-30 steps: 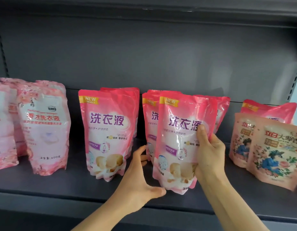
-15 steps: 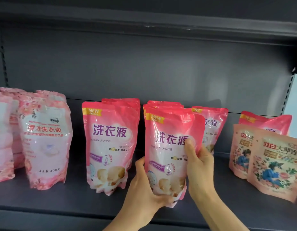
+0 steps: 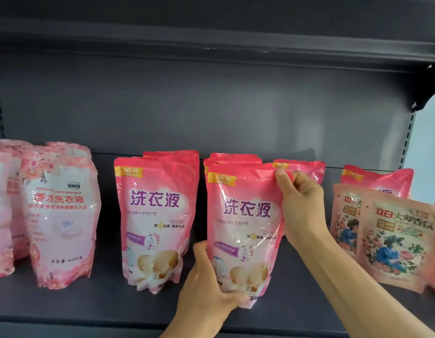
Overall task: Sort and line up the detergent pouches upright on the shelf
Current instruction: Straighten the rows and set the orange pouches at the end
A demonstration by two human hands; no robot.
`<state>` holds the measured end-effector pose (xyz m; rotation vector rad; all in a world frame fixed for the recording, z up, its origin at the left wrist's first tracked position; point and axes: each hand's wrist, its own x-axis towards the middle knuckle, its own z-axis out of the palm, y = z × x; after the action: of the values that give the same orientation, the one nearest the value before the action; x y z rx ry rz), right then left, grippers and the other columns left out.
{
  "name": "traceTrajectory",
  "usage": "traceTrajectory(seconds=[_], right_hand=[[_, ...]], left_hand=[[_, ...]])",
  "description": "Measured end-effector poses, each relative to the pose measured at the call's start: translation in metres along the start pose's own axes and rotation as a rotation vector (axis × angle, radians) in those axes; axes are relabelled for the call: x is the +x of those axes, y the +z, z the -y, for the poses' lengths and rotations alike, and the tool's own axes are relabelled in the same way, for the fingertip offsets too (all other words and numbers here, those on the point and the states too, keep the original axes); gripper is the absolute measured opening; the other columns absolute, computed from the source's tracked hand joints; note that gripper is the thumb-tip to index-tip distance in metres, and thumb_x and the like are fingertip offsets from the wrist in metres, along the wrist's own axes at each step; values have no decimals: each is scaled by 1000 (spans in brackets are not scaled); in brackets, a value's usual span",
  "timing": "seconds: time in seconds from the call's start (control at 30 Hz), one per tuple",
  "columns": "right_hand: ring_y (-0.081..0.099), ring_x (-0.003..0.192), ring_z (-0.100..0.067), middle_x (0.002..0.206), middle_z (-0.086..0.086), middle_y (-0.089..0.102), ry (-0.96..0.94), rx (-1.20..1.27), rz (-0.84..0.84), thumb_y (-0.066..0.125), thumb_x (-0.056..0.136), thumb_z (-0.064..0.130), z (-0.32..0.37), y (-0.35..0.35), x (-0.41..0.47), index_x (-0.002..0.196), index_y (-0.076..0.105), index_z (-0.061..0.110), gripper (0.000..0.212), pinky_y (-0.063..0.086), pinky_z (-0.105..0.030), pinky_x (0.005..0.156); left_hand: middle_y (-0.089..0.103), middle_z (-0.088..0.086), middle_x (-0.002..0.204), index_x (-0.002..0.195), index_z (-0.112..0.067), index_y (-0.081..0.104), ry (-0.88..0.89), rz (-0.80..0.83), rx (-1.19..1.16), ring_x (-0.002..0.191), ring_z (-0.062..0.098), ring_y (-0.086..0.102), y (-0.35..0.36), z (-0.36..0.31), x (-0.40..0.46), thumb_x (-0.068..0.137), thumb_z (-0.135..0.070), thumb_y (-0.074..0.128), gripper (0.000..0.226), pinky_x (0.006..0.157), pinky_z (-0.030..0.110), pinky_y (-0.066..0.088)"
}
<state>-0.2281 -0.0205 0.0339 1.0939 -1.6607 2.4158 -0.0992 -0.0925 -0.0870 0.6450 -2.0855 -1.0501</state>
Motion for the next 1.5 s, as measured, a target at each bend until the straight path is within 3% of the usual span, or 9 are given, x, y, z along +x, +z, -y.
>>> traceTrajectory(seconds=[0.1,0.2,0.57,0.63,0.73,0.83,1.03,1.3,1.5], right_hand=[[41,64,-25,68,-11,50,-62,-46,48,58,91,23,2,-1,0,78,54,-9,35,42,-38,63],[62,71,-16,78,2,68,-156,-166,124,69,82,24,12,-5,0,82,67,13,11,54,-29,67],[62,56,-15,62,-5,67,-202,-240,104,73,79,16,19,-4,6,67,64,5,19,56,-31,60],[64,58,-13,63,-2,68,-202,-260,125,73,78,18,21,-6,6,68,65,8,16,56,-28,60],[65,60,-9,66,3,70,-187,-287,222,73,78,18,26,-8,7,71,65,9,14,55,-23,61],[67,63,-6,69,2,72,-161,-231,285,68,83,18,34,-11,12,76,66,8,12,52,-14,62],[68,82,-13,83,0,71,-154,-277,189,55,92,17,48,-18,55,84,69,12,17,52,-23,78],[63,73,-14,77,-5,69,68,-555,568,73,78,4,31,-11,91,78,70,11,7,49,-12,67],[65,77,-29,85,-20,72,65,-651,465,74,79,18,11,-2,97,71,72,6,14,52,-37,84]], left_hand=[[53,-22,103,109,-36,17,-4,-2,-5,89,-2,60,-2,-1,0,56,-24,83,85,69,11,52],[53,-21,102,110,-35,16,6,-11,35,88,-2,59,-3,-2,-1,54,-27,81,87,70,13,54],[47,-26,104,118,-36,10,-63,22,154,86,-8,54,-8,-10,0,59,-32,80,92,71,9,49],[38,-27,119,134,-32,-4,-59,61,211,95,-8,50,-11,-15,-2,61,-38,80,111,73,2,43],[10,-20,148,133,-32,-40,25,67,336,127,-5,31,-23,-29,-5,66,-50,77,136,106,10,28],[-8,-50,122,110,-51,-50,133,-3,403,113,-29,17,-46,-62,-10,70,-53,72,129,96,-6,14],[35,-19,141,144,-29,17,458,-299,506,128,-5,34,-100,-131,30,88,-31,59,71,97,8,19],[67,-9,108,110,-23,67,216,206,800,106,13,60,-111,-154,140,78,-31,75,33,95,27,46],[60,-15,65,75,-26,71,129,357,727,68,7,52,-105,-148,166,81,-27,73,6,64,19,39]])
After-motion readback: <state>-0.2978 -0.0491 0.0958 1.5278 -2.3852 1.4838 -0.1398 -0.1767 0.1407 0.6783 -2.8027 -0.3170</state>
